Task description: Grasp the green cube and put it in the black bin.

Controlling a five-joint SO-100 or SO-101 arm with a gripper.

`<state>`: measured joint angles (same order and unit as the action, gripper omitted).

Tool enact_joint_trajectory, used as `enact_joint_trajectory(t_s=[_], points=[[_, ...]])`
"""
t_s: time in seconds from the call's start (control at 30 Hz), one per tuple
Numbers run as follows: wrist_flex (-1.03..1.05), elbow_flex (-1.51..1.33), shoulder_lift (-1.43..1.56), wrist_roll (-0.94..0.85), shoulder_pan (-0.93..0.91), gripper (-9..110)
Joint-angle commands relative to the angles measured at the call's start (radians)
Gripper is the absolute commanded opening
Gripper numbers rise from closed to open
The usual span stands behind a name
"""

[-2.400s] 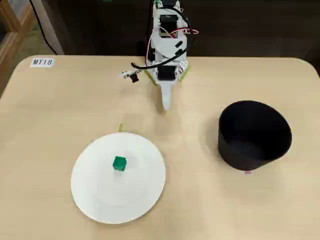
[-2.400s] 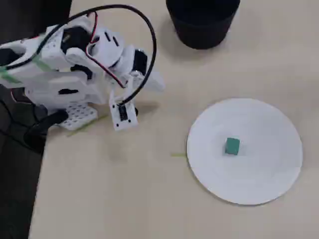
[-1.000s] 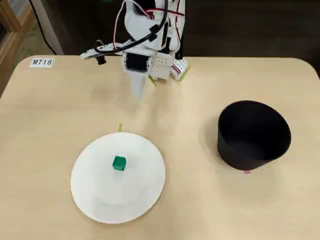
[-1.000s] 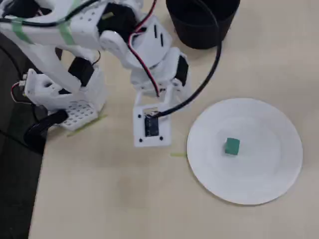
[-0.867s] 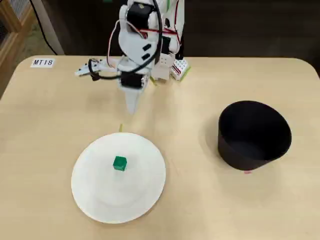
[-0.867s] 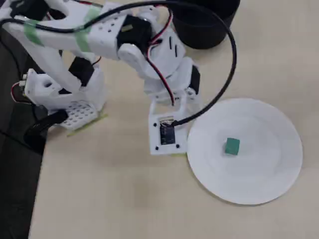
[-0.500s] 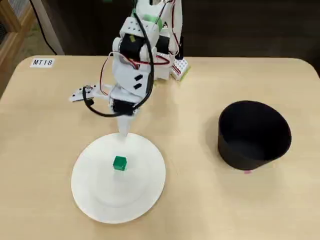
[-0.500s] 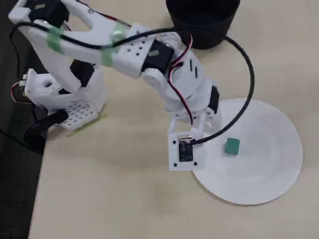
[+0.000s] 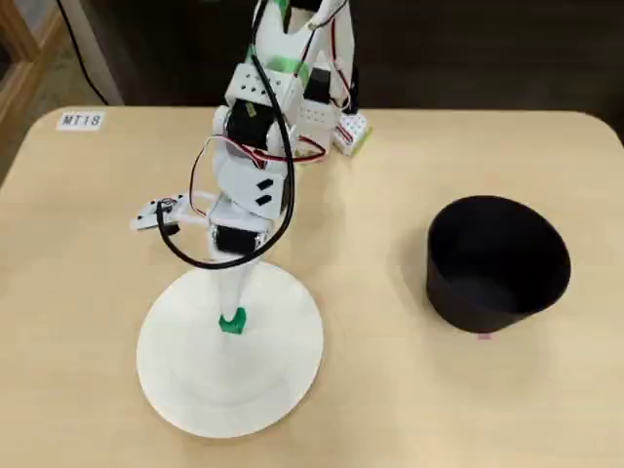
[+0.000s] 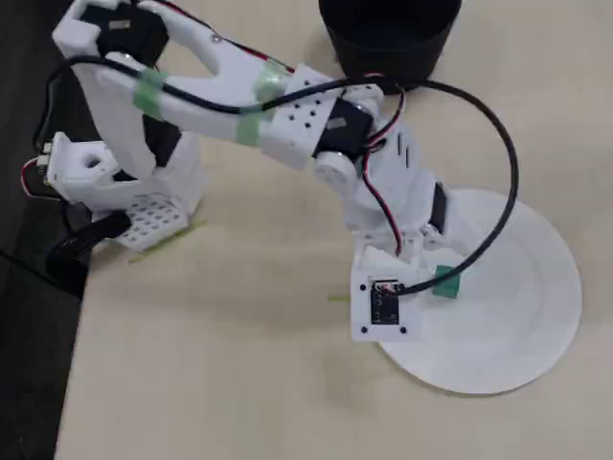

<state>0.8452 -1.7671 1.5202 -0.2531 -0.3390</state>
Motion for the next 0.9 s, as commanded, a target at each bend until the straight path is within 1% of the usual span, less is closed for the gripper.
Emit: enact_joint_trajectory(t_s=[0.0, 0.3, 0.87], points=[[0.008, 0.074, -0.018, 0.012, -0.017, 26], [0.041, 0.189, -0.158, 0.014, -0.017, 26], [0.054, 0.305, -0.282, 0.012, -0.009, 26]])
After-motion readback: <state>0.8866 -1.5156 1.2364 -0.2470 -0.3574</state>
